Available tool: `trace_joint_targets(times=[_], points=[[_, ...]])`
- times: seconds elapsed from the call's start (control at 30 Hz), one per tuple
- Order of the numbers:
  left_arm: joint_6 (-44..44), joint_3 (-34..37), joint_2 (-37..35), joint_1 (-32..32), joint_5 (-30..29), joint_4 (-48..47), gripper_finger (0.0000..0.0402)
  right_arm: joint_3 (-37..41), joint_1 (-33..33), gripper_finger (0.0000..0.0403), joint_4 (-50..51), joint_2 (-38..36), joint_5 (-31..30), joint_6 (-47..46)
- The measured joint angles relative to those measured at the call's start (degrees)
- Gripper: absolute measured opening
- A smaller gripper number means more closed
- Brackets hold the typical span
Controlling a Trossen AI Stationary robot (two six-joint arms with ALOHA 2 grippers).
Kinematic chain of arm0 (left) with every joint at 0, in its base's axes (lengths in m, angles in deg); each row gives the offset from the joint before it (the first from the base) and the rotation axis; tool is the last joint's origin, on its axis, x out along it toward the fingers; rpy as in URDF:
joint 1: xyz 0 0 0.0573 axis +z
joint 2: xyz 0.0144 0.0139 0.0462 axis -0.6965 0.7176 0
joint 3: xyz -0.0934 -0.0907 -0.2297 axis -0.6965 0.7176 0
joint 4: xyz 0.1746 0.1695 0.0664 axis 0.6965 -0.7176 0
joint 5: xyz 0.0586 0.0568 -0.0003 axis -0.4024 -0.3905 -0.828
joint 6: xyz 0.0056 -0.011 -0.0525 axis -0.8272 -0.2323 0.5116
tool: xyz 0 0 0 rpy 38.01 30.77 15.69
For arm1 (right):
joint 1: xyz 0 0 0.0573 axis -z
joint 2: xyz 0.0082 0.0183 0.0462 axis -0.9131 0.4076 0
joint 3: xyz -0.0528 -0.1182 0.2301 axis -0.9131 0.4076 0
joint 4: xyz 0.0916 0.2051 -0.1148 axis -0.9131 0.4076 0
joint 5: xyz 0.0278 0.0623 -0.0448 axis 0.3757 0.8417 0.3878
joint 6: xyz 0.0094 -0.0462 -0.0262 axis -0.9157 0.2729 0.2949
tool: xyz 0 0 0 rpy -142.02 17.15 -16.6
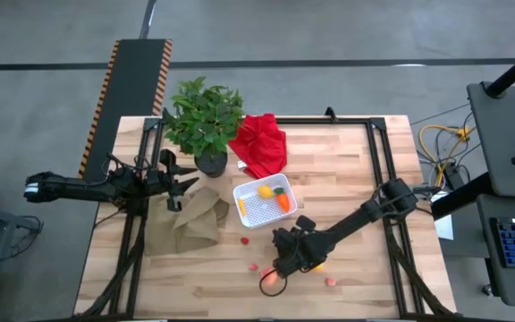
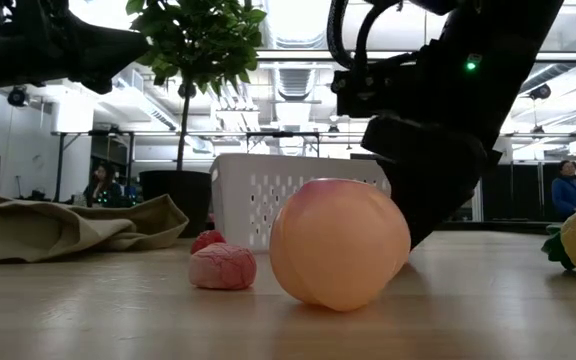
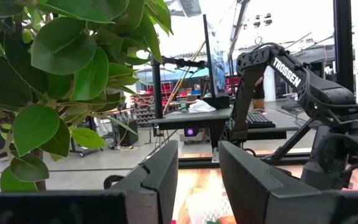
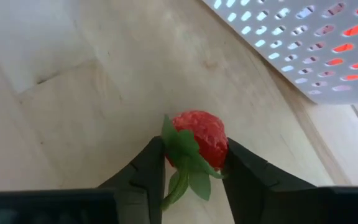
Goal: Pick and placing Produce into tupperware
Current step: Put the red strawberry into the bin
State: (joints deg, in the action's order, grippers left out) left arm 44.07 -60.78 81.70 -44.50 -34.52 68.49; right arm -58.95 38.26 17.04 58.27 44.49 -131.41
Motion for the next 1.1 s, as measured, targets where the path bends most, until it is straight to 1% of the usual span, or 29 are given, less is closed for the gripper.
trace_joint_targets(times=[0.13, 0.2, 0.43, 0.5, 0.67, 0.9, 1.0, 1.1], points=[[0.0, 0.0, 0.0, 0.0, 0.0, 0.0, 0.0105, 0.3, 0.1, 0.0095, 0.9, -1.8, 0.0, 0.2], [0.0, 0.0, 0.0, 0.0, 0.0, 0.0, 0.0105, 0.2, 0.1, 0.0084, 1.0, -4.0, -0.2, 0.2], [0.0, 0.0, 0.0, 0.0, 0.0, 0.0, 0.0105, 0.1, 0.0, 0.0013, 0.8, -11.7, -0.2, 2.8], [0.0, 0.0, 0.0, 0.0, 0.1, 0.0, 0.0105, 0.1, 0.0, 0.0009, 1.0, -13.1, -0.3, 3.9], [0.0, 0.0, 0.0, 0.0, 0.2, 0.0, 0.0105, 0.1, 0.0, 0.0018, 0.9, -14.7, -0.3, 5.6], [0.0, 0.0, 0.1, 0.0, 0.1, 0.0, 0.0105, 0.1, 0.0, 0.0051, 0.8, -14.7, -0.2, 5.6], [0.0, 0.0, 0.1, 0.0, 0.0, 0.0, 0.0105, 0.1, 0.0, 0.0073, -1.3, -14.7, -0.2, 5.3], [0.0, 0.0, 0.1, 0.0, -0.1, 0.0, 0.0105, 0.1, 0.0, 0.0108, -7.2, -14.1, -0.2, 6.8]])
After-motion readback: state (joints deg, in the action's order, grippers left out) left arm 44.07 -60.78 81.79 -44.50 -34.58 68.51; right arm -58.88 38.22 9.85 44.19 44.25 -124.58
